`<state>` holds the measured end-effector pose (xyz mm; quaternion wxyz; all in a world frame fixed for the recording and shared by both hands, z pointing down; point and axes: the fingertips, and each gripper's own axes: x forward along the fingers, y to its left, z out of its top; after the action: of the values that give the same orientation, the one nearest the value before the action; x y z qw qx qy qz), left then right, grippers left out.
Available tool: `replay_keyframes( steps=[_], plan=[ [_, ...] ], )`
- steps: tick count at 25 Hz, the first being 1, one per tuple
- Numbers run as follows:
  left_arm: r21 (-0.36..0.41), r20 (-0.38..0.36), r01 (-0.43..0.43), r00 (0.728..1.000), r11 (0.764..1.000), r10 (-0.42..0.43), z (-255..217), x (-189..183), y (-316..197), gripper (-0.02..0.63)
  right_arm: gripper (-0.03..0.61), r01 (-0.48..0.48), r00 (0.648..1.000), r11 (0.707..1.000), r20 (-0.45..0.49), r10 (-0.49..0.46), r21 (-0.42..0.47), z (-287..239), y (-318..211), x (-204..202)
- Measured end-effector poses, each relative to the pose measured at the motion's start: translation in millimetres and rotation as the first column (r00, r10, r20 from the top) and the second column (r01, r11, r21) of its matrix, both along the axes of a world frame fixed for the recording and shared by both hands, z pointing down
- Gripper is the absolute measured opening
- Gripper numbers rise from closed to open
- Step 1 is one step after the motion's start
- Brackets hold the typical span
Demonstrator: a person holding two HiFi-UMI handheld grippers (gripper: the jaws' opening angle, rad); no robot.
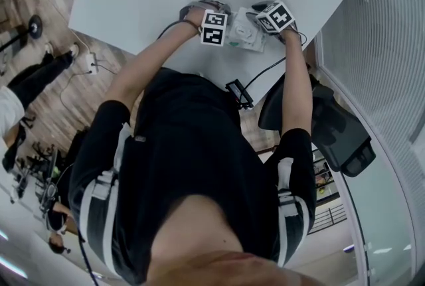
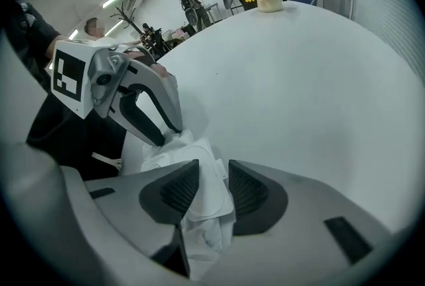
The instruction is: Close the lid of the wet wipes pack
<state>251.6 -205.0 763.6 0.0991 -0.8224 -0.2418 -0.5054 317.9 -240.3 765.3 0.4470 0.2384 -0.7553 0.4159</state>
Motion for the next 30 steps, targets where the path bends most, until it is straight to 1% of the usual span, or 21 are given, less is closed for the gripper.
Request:
replay_keyframes(
  steps=[1,3,9,13,16,19,22,26,28,30],
  plan=[
    [0.0,-0.003,0.0,1.0,1.0,0.0,-1.2,0.1,0.2,0.167,0.152,0.005,1.0,1.0,0.014,-0.005,-0.008,-2.8,1.6,-1.5],
    [-0.001,-0.008,-0.001,1.0,1.0,0.001,-1.1,-0.1,1.4,0.167,0.163,0.014,0.999,1.0,0.033,-0.014,-0.017,-6.6,6.5,-3.2],
    [-0.007,-0.003,-0.003,1.0,1.0,0.003,2.4,-1.6,3.2,0.167,0.158,0.015,0.998,1.0,0.067,-0.017,0.026,-40.0,18.5,-9.5],
    [-0.013,-0.004,0.003,1.0,1.0,-0.003,4.9,-1.8,4.0,0.167,0.158,0.032,0.996,0.999,0.079,-0.035,0.036,-60.0,43.9,-24.7],
    [-0.016,-0.001,0.008,1.0,1.0,-0.008,5.5,-2.9,3.9,0.167,0.158,0.041,0.996,0.999,0.081,-0.043,0.027,-58.4,68.7,-41.8],
    [-0.008,-0.001,0.014,1.0,1.0,-0.014,5.5,-1.1,2.6,0.167,0.158,0.014,0.997,1.0,0.08,-0.014,0.0,-44.6,92.0,-51.3],
    [-0.005,-0.002,0.023,1.0,1.0,-0.023,7.2,-0.7,1.3,0.167,0.153,-0.05,0.998,0.999,0.041,0.05,-0.004,-28.5,103.3,-51.4],
    [-0.005,-0.004,0.025,1.0,1.0,-0.025,7.0,-1.1,-0.7,0.167,0.09,-0.161,0.985,0.987,-0.055,0.162,0.024,-17.5,100.4,-45.2],
    [-0.007,-0.002,0.026,1.0,1.0,-0.026,7.4,-1.1,-0.3,0.167,0.084,-0.181,0.978,0.983,-0.095,0.184,0.041,-15.2,99.9,-45.3],
    [-0.01,0.0,0.027,1.0,1.0,-0.027,8.0,-0.9,-0.4,0.167,0.091,-0.176,0.97,0.983,-0.159,0.182,0.05,-11.6,102.2,-44.6]
  ],
)
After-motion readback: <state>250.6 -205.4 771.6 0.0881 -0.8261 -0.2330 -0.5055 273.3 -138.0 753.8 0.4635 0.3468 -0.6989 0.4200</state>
